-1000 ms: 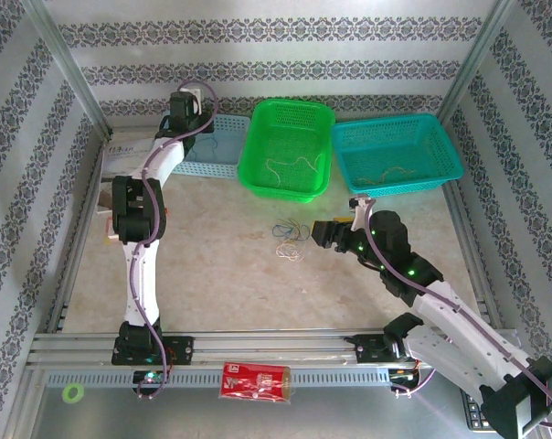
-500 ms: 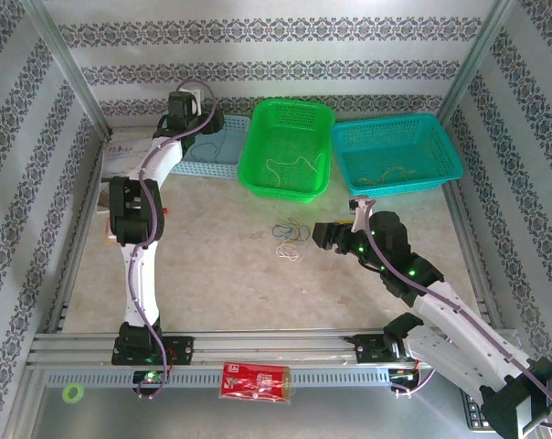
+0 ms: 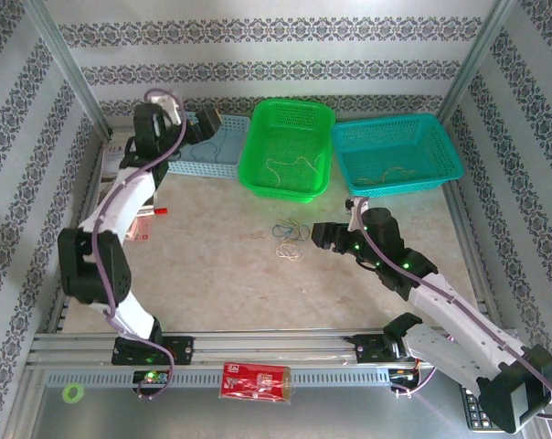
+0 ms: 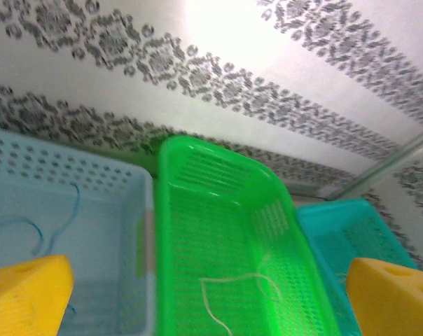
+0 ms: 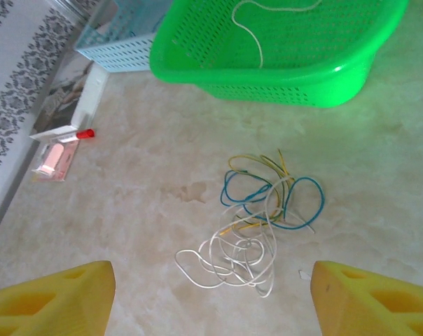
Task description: Untangle the cables
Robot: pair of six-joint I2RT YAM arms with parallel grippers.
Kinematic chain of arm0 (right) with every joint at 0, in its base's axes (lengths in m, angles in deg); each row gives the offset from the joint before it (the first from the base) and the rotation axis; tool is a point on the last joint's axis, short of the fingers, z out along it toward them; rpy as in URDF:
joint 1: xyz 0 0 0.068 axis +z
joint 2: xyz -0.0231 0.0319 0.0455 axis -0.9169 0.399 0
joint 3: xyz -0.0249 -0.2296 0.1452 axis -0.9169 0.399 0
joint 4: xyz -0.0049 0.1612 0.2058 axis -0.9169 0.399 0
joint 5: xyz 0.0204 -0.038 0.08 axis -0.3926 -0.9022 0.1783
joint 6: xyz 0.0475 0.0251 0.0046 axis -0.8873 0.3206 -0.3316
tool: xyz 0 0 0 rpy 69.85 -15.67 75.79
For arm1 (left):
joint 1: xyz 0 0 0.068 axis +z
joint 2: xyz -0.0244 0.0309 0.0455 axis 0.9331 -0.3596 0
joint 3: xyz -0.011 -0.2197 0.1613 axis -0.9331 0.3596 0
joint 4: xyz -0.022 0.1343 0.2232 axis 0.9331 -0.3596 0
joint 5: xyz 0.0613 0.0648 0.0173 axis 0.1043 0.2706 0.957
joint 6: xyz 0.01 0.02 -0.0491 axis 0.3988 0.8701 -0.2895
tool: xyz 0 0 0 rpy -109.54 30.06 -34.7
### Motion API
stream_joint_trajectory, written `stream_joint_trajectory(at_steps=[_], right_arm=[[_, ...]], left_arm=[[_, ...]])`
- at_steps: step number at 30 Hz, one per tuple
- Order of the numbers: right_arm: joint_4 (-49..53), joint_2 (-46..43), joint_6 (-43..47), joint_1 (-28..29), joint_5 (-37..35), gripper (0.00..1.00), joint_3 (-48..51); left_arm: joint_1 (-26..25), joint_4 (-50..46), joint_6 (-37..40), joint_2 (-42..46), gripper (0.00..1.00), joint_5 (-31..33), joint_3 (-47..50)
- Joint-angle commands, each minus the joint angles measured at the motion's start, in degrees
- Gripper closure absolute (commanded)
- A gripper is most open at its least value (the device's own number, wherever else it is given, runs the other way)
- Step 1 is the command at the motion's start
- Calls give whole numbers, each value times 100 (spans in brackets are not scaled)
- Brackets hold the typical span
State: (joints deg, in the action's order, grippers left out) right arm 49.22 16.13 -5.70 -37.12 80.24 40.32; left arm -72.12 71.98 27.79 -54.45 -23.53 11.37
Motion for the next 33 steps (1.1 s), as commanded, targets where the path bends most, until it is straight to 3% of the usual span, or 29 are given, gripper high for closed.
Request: stream_joint_trajectory(at_steps=[1,6,13,20,24,29,33], right_arm=[[-231,255,-177,-20,-142,27,170],[-750,911,-152,-19,-225,29,336],[-1496,2051,-141,5,-185,30,195],[-2245,3493,-175,85,62,34,-279],[-2445,4062,-211,451,264,38,-662],[-2457,4254,-151,1160,471,45,-961],[-2266,3818,-104,1387,469,46,-891]], left_arm=[[32,406,-745,600,0,-583,1003],[-335,418,-1038,1656,0,-681,2321],[-992,303,-1268,2740,0,-295,3428],[-1320,383,-1421,2829,0,-121,3639],[-1358,301,-1369,2831,0,-81,3600],[-1363,231,-1293,2848,0,2,3607],[-1352,241,-1297,2821,0,-22,3633]])
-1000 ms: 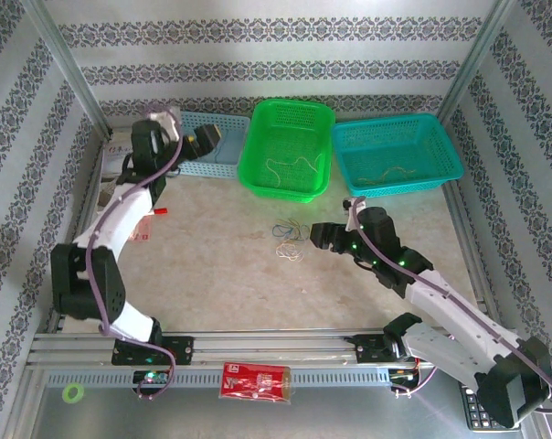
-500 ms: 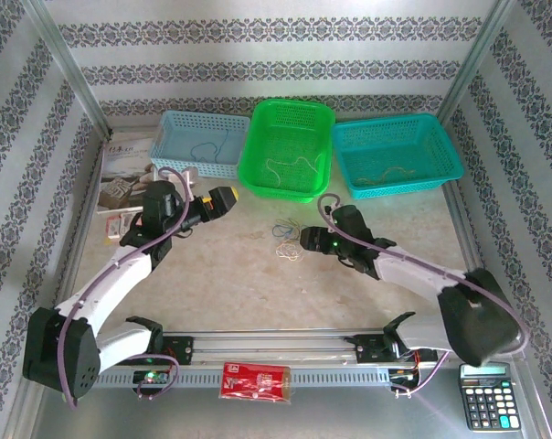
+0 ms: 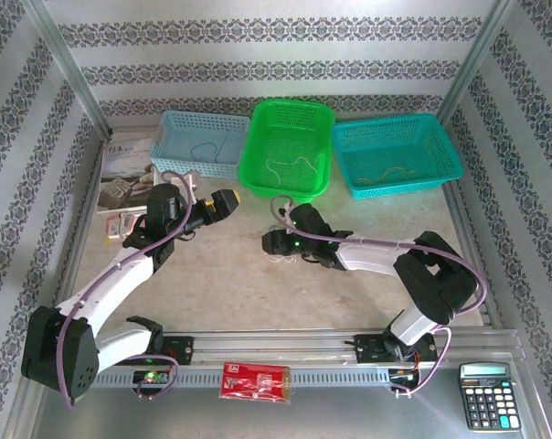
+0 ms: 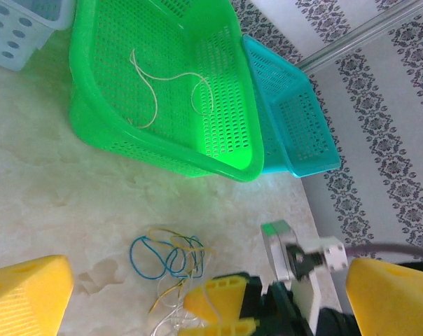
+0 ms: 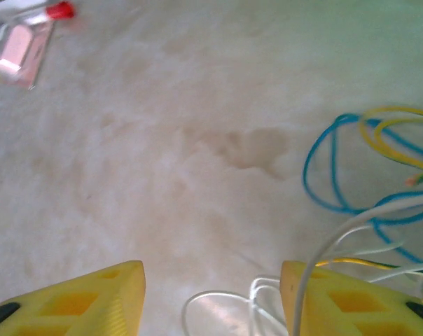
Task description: Untangle the cables
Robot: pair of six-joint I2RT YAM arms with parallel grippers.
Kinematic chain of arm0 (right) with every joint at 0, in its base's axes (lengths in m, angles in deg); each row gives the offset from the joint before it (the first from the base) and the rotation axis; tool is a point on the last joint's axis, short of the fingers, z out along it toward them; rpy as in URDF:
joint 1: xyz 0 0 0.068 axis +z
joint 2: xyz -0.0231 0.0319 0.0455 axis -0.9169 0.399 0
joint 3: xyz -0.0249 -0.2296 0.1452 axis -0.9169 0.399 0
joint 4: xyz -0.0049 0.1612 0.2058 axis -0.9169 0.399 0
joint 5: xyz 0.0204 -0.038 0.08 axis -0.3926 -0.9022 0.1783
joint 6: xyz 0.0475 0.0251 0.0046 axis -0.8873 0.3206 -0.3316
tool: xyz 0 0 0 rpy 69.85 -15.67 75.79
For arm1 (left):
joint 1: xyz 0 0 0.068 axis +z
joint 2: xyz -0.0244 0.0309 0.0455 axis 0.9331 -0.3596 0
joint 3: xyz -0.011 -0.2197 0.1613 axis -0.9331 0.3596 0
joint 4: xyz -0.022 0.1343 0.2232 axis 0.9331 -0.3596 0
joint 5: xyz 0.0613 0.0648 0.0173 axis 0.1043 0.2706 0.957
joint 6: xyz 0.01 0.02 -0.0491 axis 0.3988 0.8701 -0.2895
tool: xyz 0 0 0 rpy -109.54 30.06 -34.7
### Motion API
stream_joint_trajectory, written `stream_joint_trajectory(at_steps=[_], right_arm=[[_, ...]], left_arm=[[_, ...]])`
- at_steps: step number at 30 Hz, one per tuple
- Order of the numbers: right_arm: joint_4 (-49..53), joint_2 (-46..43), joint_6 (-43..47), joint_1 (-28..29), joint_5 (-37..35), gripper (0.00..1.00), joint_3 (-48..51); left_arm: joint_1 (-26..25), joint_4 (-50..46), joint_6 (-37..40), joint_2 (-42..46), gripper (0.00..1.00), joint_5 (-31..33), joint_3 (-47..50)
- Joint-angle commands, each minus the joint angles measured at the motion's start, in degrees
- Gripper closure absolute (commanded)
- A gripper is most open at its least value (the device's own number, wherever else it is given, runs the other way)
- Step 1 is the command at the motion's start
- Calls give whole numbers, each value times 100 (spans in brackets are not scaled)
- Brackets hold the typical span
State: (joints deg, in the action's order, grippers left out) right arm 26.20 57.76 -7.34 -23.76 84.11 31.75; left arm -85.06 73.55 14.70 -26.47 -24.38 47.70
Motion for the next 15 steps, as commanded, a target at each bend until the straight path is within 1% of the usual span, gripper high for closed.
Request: stream_joint_trajectory(at_steps=[1,5,8,10,12,15], right_arm=[[131,-506,94,44,9,46,-5],[631,-1267,211,-121,-540,44,85],[908,-1640,238,-335,-954,44,138],[1002,-1719,244,-519,-1080,44,165],[1056,-1648,287,-680,-1034,47,124],[1178,-1355,480,-730,-1073,48,-32]], left_arm=[[-65,89,10,16,0,57,-4],[-68,111,6,24,0,32,21],[-60,128,-25,41,0,1,53],[-64,133,-37,64,0,-17,77],[-60,127,-39,76,0,-36,98],[-67,86,-27,88,0,-60,99]])
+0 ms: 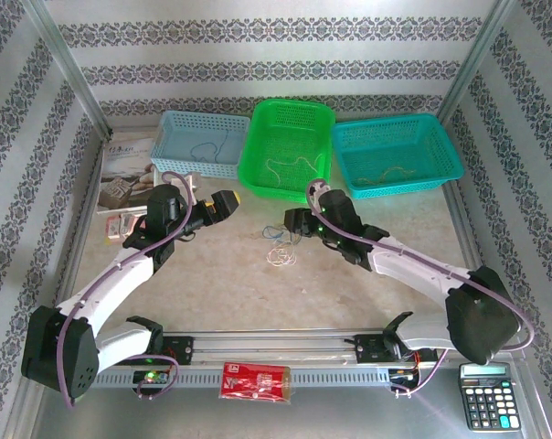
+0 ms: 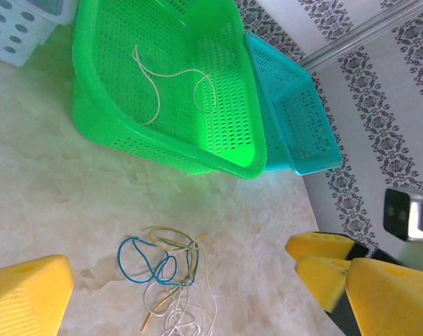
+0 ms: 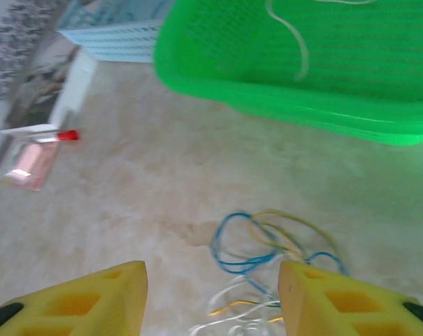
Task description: Untangle the cables
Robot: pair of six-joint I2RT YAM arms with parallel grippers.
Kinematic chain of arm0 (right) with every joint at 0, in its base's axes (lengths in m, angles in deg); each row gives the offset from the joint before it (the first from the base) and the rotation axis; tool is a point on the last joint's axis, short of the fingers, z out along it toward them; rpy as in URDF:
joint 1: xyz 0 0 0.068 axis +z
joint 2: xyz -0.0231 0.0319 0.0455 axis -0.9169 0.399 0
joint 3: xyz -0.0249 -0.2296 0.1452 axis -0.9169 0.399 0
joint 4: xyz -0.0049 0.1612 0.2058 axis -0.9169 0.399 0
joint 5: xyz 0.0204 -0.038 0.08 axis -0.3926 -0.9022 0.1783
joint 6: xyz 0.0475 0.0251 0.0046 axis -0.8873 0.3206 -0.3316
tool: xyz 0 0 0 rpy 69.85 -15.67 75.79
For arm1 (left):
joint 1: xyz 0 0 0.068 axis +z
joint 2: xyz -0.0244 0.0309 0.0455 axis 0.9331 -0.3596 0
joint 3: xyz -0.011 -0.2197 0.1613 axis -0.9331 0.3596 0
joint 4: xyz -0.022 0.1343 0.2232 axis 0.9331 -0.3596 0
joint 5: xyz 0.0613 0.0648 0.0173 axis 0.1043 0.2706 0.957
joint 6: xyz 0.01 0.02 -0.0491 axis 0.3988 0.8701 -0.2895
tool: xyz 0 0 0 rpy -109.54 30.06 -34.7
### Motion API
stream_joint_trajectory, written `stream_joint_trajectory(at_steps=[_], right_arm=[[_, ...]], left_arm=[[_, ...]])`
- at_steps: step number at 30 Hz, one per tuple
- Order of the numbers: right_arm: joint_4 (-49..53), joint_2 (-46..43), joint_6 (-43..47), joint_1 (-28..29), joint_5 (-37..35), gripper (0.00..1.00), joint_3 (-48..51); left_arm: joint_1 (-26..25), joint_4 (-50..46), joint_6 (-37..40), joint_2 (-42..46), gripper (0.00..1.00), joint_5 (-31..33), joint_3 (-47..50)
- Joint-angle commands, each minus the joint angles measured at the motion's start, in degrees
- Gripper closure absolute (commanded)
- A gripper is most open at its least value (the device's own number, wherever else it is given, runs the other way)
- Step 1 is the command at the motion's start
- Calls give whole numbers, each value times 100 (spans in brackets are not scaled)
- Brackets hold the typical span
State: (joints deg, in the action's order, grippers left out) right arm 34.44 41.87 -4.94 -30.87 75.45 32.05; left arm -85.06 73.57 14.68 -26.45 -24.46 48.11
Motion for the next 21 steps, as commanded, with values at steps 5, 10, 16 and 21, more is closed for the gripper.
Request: stream_joint_trajectory(at_steps=[5,10,16,21], right_arm=[[407,906,364,18,-287,52,-389],[394,1452,364,112,-656,52,-706],[407,2001,351,142,-943,51,-1088],[473,2319,338,140,-1130,51,-1351]], left_arm=[[-69,56,-24,100,0,-80,89],[-63,74,-59,124,0,-88,138],[-56,56,-64,178,0,-79,174],[-62,58,-70,175,0,-97,162]])
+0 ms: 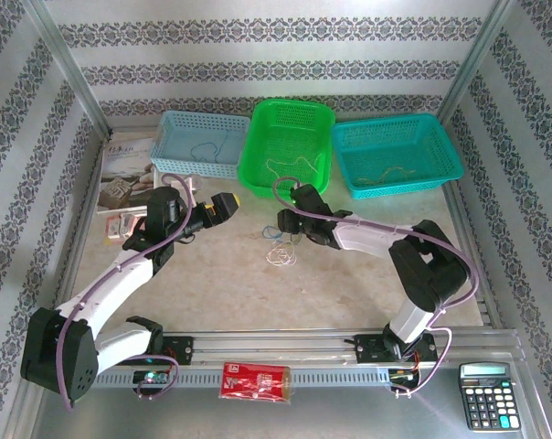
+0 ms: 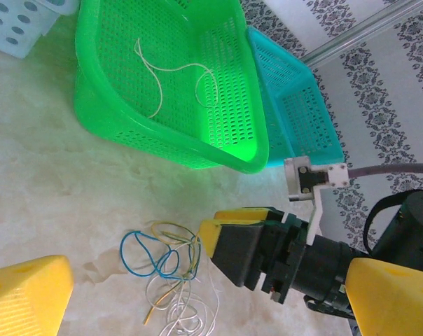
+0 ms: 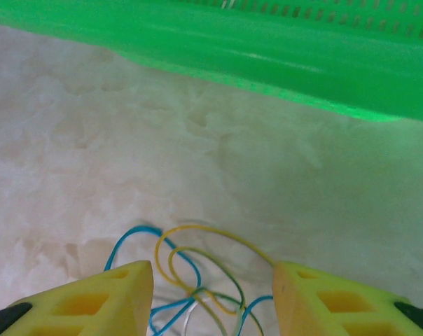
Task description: Untangle the cables
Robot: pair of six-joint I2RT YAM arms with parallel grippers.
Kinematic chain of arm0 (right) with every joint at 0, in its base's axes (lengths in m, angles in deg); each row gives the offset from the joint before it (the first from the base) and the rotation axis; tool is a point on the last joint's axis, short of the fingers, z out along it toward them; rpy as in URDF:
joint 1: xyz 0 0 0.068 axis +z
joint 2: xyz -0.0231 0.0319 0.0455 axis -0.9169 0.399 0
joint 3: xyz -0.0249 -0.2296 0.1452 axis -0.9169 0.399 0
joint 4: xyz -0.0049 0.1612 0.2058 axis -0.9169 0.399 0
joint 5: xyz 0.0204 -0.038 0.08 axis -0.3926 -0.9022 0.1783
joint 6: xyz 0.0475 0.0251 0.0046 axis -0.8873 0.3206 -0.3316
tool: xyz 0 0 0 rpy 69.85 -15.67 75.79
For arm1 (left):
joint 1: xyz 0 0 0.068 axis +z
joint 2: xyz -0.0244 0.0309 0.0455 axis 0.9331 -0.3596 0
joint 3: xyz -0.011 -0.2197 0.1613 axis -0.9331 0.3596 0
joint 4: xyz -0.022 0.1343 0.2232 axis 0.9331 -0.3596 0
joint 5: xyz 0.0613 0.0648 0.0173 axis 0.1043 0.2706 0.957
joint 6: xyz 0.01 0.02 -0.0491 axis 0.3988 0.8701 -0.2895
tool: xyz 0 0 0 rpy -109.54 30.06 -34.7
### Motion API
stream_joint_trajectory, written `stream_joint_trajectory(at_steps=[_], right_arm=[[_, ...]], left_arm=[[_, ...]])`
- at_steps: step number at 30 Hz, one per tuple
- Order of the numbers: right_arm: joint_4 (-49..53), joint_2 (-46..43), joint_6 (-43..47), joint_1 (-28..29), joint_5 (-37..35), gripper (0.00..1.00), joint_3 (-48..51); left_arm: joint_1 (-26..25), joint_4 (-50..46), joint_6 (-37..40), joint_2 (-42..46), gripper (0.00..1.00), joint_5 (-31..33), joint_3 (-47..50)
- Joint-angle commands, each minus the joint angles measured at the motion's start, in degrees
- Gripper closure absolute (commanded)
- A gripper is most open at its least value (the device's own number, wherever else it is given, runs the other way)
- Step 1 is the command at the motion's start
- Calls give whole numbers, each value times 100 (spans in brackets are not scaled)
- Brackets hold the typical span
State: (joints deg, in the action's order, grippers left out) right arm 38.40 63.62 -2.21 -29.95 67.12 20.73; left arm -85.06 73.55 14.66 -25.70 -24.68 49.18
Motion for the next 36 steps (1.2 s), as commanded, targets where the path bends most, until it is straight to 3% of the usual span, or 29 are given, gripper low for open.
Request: stream_joint_trajectory(at_steps=[1,5,15,23,36], right_arm=[[105,189,75,47,-319,51,-264],[163,342,133,53,-380,56,-426],[379,187,385,71,-289,100,-498],[633,-900,481,138,11,100,-432],[684,-2365,-2,202,738,100,-527]], left_arm=[[-58,58,-71,103,0,-75,58],[-57,75,-81,86,0,-99,29],[-62,146,-96,47,0,-143,-2],[-65,135,83,63,0,-207,-46],[-234,564,997,225,0,-550,272]])
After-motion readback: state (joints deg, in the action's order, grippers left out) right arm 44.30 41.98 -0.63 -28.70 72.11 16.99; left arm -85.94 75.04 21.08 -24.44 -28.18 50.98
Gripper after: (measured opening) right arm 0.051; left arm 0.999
